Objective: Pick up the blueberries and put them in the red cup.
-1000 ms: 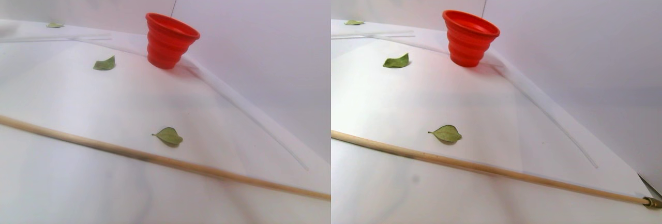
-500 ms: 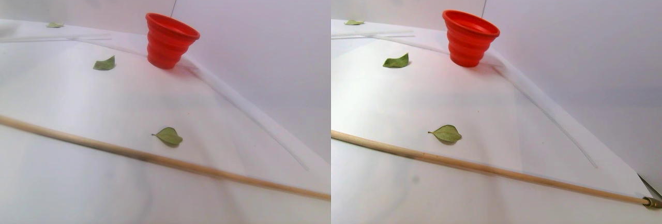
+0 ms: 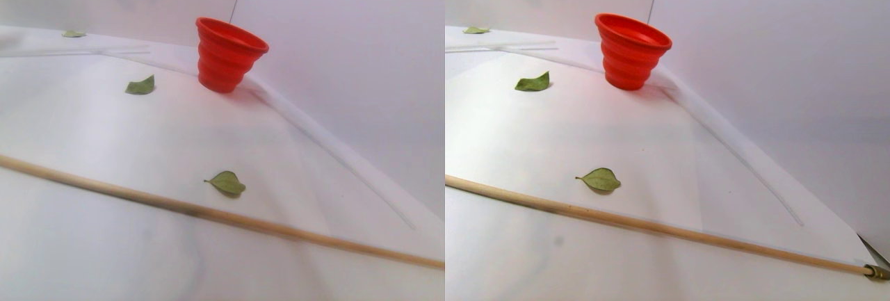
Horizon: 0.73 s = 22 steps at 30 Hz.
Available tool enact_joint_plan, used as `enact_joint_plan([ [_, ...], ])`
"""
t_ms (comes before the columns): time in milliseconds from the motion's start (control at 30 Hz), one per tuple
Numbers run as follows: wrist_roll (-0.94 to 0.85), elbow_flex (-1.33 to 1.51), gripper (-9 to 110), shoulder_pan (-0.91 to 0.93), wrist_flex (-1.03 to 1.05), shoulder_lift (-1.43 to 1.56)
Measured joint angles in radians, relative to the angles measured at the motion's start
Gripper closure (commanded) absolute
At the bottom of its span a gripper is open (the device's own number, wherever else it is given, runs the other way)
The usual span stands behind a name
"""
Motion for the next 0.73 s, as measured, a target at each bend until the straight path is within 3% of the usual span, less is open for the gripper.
enact_joint_plan([
  [733,0.0,0.0,90,0.009,0.0,0.0],
])
